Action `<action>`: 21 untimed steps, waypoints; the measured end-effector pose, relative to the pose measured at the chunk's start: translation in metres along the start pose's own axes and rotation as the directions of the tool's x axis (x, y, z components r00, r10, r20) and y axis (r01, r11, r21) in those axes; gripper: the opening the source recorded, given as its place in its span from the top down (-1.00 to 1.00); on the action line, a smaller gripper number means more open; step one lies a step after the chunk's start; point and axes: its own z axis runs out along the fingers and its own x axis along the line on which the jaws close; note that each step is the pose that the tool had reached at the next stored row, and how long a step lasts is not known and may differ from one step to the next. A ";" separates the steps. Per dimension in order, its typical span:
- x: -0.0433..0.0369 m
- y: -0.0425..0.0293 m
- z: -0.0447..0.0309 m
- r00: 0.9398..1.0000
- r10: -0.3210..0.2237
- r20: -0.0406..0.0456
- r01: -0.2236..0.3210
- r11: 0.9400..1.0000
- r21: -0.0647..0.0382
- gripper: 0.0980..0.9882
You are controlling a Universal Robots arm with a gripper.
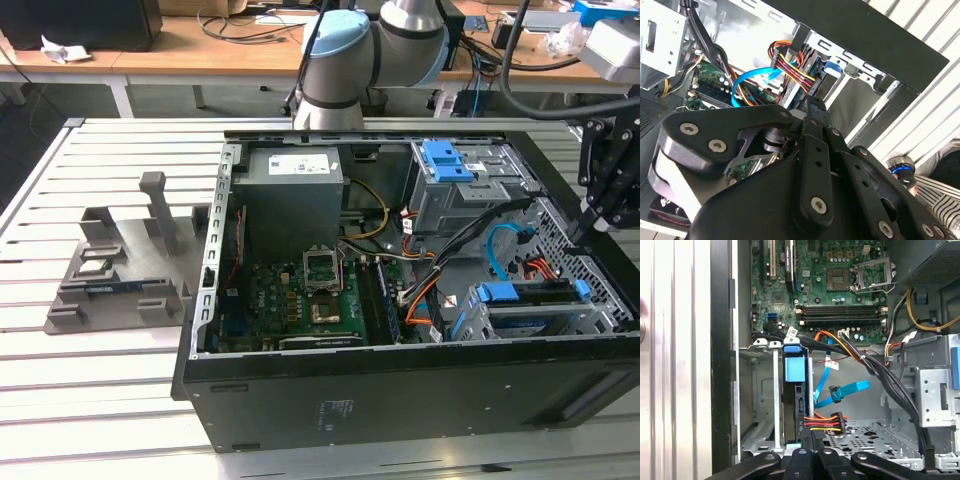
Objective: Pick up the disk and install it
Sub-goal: 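Insert the first disk wire, then insert the second disk wire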
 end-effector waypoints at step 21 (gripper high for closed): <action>-0.0020 0.0140 0.0011 1.000 -0.006 0.000 0.006 1.000 0.000 0.41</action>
